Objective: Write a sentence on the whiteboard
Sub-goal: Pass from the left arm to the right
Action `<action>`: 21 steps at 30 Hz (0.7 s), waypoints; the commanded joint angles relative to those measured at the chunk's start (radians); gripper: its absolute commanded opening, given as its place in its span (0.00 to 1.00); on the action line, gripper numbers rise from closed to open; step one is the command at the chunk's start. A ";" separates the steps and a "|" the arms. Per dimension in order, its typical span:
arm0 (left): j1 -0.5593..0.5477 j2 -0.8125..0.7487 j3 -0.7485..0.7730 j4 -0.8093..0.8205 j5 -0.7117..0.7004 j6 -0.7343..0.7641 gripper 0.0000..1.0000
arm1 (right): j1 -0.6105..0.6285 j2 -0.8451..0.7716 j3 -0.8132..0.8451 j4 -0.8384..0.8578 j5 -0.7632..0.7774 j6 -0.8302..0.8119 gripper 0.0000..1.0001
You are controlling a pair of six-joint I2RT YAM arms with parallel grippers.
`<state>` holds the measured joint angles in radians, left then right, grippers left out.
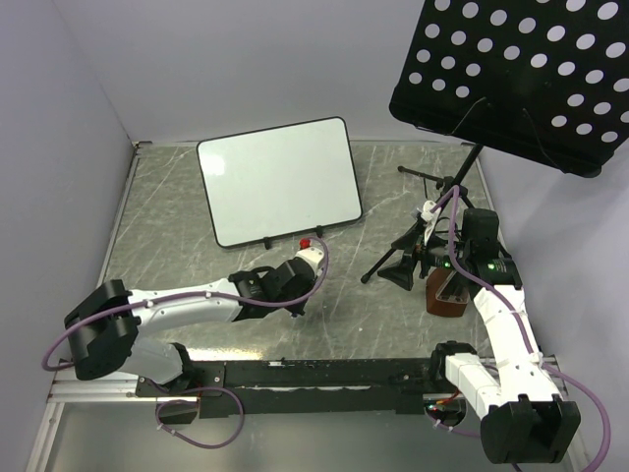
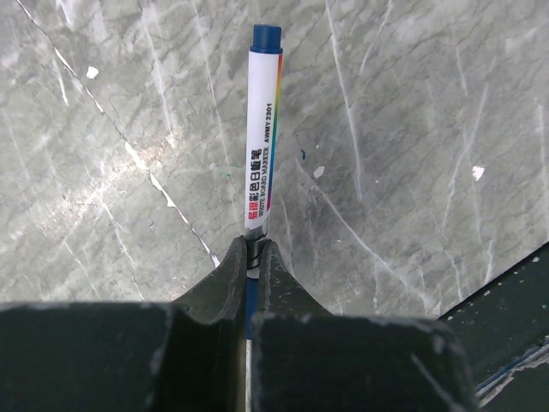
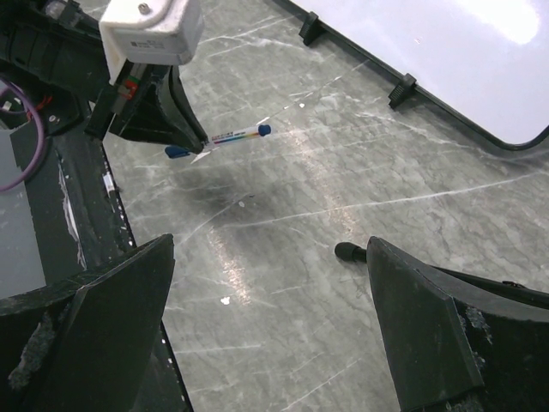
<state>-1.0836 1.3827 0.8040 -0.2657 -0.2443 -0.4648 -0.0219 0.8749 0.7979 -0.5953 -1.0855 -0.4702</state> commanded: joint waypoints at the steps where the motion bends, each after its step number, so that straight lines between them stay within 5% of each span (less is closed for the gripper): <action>1: -0.009 -0.048 -0.008 0.049 -0.023 0.020 0.01 | 0.002 -0.001 0.003 0.012 -0.028 -0.031 1.00; 13: -0.033 -0.138 -0.028 0.088 -0.023 0.109 0.01 | 0.017 0.048 0.033 -0.003 -0.096 -0.010 1.00; 21: -0.052 -0.198 -0.026 0.114 0.040 0.279 0.01 | 0.192 0.162 0.155 -0.132 -0.056 -0.053 1.00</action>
<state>-1.1252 1.2247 0.7723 -0.2081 -0.2470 -0.3115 0.1135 1.0100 0.8791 -0.6857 -1.1213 -0.4934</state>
